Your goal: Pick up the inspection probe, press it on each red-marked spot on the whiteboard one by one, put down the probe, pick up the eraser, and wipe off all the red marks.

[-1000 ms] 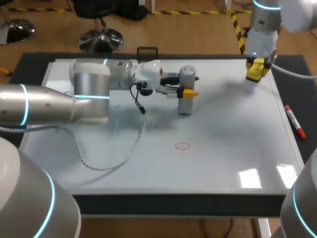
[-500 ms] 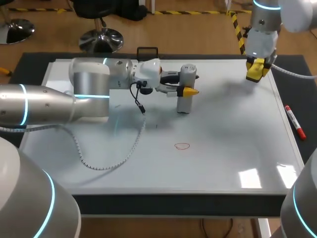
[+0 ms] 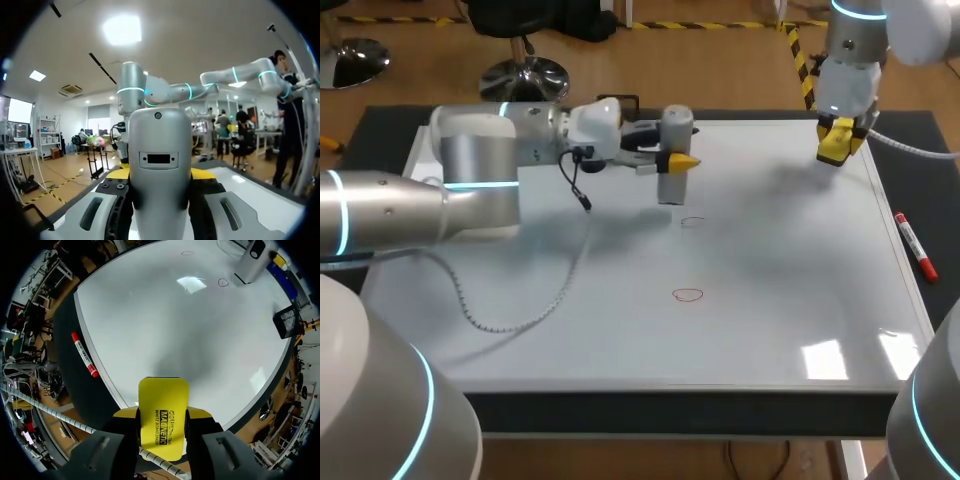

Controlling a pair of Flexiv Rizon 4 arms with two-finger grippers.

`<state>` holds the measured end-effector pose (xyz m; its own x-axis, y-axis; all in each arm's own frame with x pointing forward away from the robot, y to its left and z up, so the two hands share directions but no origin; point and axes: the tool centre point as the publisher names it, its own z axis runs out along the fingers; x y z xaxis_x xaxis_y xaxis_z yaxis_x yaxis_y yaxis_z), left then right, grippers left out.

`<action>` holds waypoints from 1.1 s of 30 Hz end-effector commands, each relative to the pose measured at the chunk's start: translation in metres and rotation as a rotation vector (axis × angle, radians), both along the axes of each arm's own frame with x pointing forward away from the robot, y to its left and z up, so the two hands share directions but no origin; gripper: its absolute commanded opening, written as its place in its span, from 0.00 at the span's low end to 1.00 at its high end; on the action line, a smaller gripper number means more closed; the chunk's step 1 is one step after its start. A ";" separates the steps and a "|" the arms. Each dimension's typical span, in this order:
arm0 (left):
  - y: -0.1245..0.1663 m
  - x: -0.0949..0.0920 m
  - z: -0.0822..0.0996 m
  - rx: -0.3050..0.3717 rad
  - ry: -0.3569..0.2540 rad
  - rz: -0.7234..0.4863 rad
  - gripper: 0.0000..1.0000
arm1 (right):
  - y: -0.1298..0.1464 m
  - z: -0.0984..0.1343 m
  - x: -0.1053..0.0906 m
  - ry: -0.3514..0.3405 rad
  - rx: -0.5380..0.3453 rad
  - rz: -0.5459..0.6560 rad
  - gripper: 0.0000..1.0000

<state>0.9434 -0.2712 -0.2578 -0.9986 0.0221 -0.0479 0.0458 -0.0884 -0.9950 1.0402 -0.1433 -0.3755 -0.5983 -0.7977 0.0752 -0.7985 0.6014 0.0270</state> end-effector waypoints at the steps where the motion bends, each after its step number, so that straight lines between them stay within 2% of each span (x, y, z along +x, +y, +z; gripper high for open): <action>1: 0.034 -0.013 0.012 -0.006 -0.008 0.085 0.00 | 0.000 0.001 0.001 0.002 -0.004 0.002 0.00; 11: 0.110 -0.005 0.029 -0.029 -0.040 0.257 0.00 | 0.000 0.001 0.001 0.002 -0.004 0.002 0.00; 17: 0.150 0.001 0.035 -0.016 -0.051 0.351 0.00 | 0.000 0.001 0.001 0.002 -0.004 0.002 0.00; 33: 0.229 0.016 0.021 -0.006 0.014 0.526 0.00 | 0.000 0.001 0.001 0.002 -0.004 0.002 0.00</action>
